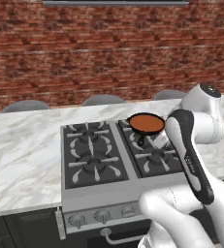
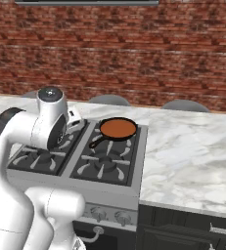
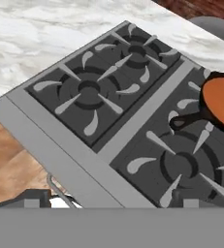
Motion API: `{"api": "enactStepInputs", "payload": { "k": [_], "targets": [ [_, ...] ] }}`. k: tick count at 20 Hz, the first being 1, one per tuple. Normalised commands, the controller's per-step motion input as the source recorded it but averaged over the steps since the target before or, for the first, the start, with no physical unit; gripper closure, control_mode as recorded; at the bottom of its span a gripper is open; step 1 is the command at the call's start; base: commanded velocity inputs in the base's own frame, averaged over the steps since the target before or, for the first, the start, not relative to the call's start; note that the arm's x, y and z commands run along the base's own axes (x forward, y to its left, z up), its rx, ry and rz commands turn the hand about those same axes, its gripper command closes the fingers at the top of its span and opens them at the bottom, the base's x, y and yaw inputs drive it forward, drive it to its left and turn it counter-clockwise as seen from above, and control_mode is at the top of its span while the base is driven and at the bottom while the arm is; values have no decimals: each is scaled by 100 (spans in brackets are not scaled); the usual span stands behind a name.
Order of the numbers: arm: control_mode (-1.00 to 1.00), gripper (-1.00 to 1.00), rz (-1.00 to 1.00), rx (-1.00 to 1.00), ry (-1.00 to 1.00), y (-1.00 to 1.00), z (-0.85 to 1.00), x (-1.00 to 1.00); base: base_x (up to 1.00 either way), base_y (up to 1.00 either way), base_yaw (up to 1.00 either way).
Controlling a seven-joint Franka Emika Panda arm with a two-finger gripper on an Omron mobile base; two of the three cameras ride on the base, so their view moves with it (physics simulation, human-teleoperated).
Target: Retrieve the chicken drumstick from the fridge and place it on the saucepan with marinade on the stove.
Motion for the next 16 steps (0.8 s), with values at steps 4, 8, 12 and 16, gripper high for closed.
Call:
{"api": "enactStepInputs", "payload": {
  "k": [4,8,12,16],
  "targets": [
    [-100,-100,-32,0,-21,12,0,86,0,0,0],
    [-100,-100,-55,2,-18,4,0,73,0,0,0],
    [-100,-100,-50,6,-3,8,0,62,0,0,0],
    [-100,-100,-2,0,4,0,1,11,0,0,0]
  ]
}}
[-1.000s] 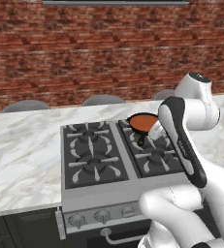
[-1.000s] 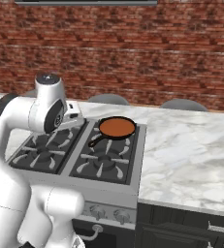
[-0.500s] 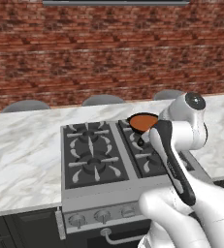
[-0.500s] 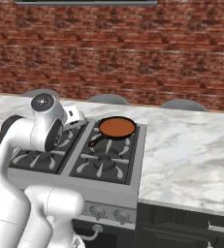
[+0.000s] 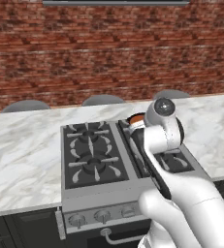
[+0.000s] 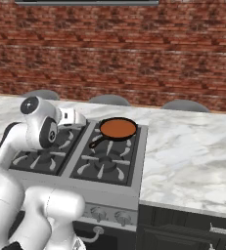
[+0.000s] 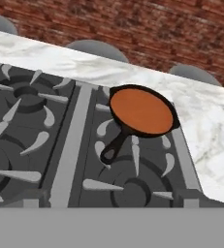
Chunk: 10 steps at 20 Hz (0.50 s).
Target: Retrieve the chicken drumstick from the fridge and place it on the saucepan with marinade on the stove.
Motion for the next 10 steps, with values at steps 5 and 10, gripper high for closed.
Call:
{"api": "enactStepInputs", "payload": {
  "k": [5,10],
  "targets": [
    [-100,-100,5,0,0,0,-2,-13,0,0,0],
    [100,-100,13,0,0,1,-5,-18,-52,0,64]
  ]
}}
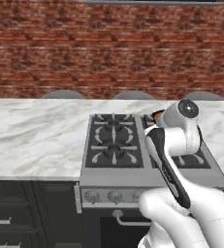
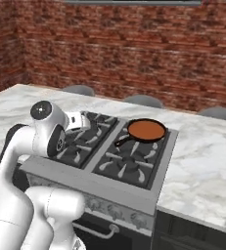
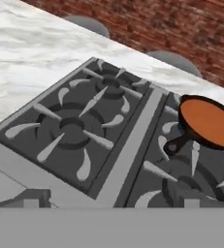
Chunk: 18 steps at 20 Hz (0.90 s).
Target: Retrieve the chicken drumstick from the fridge and place it on the saucepan with marinade on the stove.
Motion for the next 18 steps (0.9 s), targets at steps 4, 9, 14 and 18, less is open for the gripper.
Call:
{"api": "enactStepInputs", "payload": {
  "k": [4,9,14,18],
  "targets": [
    [100,-100,0,0,0,0,0,0,-27,0,94],
    [100,-100,0,0,0,0,0,0,-5,0,99],
    [100,-100,0,0,0,0,0,0,-1,0,100],
    [100,-100,0,0,0,0,0,0,0,0,100]
  ]
}}
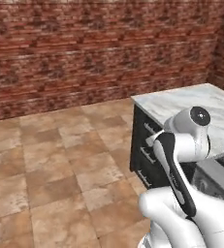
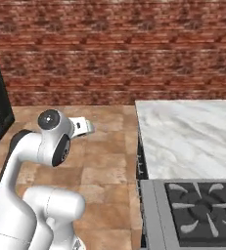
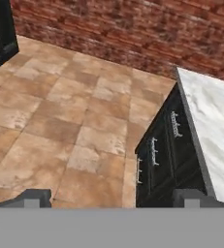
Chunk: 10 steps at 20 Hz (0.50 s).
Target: Retrieve the chicken drumstick from the fridge and place it on the saucepan with marinade on the stove.
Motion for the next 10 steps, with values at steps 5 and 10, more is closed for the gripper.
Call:
{"api": "enactStepInputs", "payload": {
  "k": [5,10],
  "targets": [
    [100,-100,0,0,0,0,0,0,0,0,100],
    [100,-100,0,0,0,0,0,0,20,-4,89]
  ]
}}
